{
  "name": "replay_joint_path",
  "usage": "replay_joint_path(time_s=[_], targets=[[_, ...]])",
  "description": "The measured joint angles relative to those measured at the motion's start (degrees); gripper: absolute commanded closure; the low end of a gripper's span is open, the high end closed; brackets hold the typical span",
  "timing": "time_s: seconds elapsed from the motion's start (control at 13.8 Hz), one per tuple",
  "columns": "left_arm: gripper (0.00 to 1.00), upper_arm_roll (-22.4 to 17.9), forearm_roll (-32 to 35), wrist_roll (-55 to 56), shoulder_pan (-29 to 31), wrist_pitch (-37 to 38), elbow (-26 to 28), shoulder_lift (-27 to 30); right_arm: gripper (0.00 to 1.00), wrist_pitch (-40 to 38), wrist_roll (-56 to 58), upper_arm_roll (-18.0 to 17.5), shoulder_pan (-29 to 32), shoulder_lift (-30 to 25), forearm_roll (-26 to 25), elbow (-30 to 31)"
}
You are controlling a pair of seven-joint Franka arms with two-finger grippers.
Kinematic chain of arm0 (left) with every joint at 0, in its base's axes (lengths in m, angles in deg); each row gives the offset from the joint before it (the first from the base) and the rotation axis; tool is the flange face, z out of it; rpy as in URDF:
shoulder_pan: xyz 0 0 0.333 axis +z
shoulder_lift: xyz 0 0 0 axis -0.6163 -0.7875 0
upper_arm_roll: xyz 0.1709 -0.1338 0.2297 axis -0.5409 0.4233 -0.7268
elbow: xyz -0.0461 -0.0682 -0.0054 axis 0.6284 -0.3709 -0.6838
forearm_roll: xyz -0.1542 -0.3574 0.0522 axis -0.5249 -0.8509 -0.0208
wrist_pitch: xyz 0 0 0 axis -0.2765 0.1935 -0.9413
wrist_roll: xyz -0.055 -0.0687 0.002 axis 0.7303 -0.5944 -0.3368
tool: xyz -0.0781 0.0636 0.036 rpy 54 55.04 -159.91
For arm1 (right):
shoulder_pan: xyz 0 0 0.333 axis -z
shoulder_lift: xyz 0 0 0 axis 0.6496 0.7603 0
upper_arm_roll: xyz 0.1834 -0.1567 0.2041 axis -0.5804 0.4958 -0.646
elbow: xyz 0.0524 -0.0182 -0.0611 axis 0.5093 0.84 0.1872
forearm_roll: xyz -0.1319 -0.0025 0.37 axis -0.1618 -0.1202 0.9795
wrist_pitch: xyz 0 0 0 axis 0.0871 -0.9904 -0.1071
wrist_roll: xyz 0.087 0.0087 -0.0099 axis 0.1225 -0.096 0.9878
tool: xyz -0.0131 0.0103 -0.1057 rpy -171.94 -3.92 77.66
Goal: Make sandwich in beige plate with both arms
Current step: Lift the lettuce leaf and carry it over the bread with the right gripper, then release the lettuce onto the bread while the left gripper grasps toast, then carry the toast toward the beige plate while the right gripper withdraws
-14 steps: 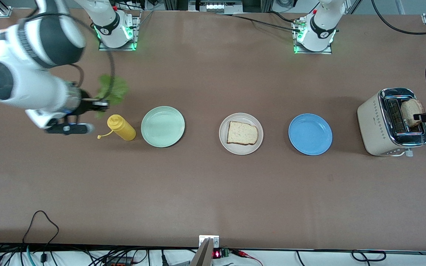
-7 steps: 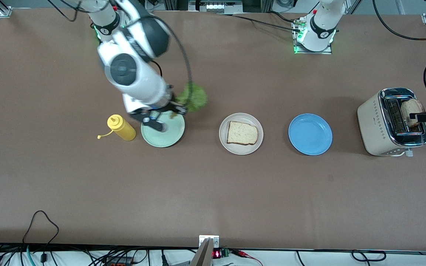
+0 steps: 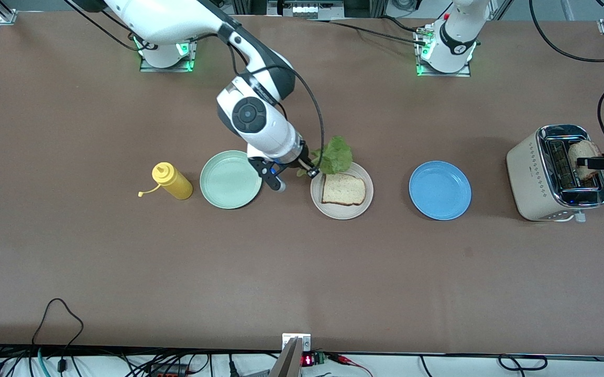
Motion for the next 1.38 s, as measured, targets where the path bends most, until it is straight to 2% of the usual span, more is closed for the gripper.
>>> replay_joint_path(time_s=[0.14, 0.51, 0.58, 0.72, 0.87, 1.01, 1.16, 1.38], targets=[[0.98, 0.02, 0.00, -0.01, 0.00, 0.00, -0.04, -0.10, 1.00, 5.97, -4.16, 0.60, -1.92, 2.94, 0.00, -0.75], [1.00, 0.04, 1.26, -3.62, 0.01, 1.91, -1.03, 0.13, 1.00, 10.20, -9.18, 2.39, -4.68, 9.57, 0.00, -6.94], [1.00, 0.04, 1.29, -4.51, 0.02, 2.18, -1.97, 0.18, 0.96, 11.06, -9.35, 2.45, -4.68, 10.40, 0.00, -7.59], [1.00, 0.19, 1.28, -5.06, 0.04, 6.26, -5.93, 0.39, 0.68, 12.37, -9.46, 2.56, -4.70, 11.58, 0.01, -8.01], [1.00, 1.33, 1.25, -5.44, -0.09, 13.10, -11.33, 0.94, 0.16, 12.80, -9.48, 2.58, -4.85, 12.36, 0.01, -8.20], [0.99, 4.50, 1.22, -5.50, -0.41, 19.01, -16.49, 2.06, 0.00, 12.86, -9.48, 2.68, -5.04, 12.50, 0.01, -8.23], [0.99, 9.85, 0.93, -4.10, -0.71, 22.35, -19.32, 3.48, 0.00, 12.89, -9.48, 2.77, -5.11, 12.44, 0.00, -8.59], [0.99, 19.49, -2.55, 4.99, -1.44, 23.47, -19.48, 4.25, 0.00, 11.46, -9.39, 3.00, -4.74, 11.01, 0.00, -9.90]])
